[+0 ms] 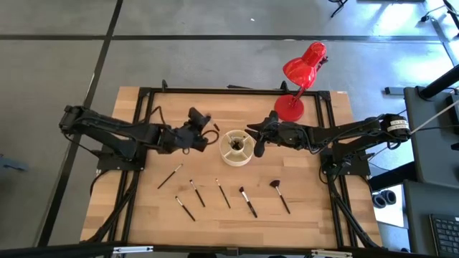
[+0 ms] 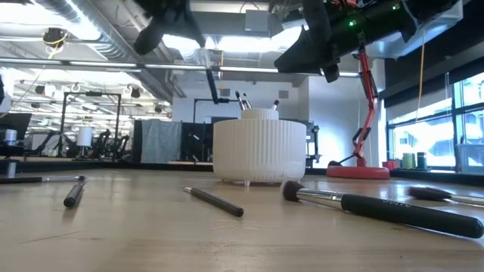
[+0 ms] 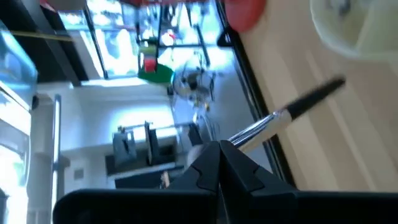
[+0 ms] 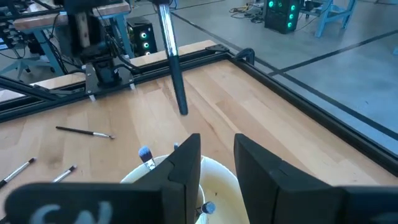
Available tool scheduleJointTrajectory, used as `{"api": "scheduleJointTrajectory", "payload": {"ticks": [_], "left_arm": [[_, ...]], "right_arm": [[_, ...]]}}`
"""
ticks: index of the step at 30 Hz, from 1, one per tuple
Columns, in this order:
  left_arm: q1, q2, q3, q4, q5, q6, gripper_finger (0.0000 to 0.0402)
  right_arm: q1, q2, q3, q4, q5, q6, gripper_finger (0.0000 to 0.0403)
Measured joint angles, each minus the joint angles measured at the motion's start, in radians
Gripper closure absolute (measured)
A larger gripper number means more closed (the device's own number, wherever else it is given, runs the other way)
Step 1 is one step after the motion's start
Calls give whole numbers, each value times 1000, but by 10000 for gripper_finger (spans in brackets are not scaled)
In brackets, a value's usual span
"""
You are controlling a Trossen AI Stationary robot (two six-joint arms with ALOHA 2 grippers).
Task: Put items in baskets/containers
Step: Put the powder brush into the brush organizer
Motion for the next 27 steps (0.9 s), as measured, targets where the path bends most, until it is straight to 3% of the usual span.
{"api": "scheduleJointTrajectory", "payload": {"ticks": [9,15,19,23,27], "left_arm": [[26,0,22,104,256,1,400],[44,0,22,234,277,28,400],[66,3,22,316,370,8,400],[93,39,22,362,451,-51,400],[108,114,22,421,466,-52,399]], "right_arm": [[0,0,0,0,0,-3,305],[0,0,0,1,0,-7,305],[0,0,0,14,0,-7,305],[0,0,0,16,0,-5,305],[0,0,0,16,0,-5,305]]}}
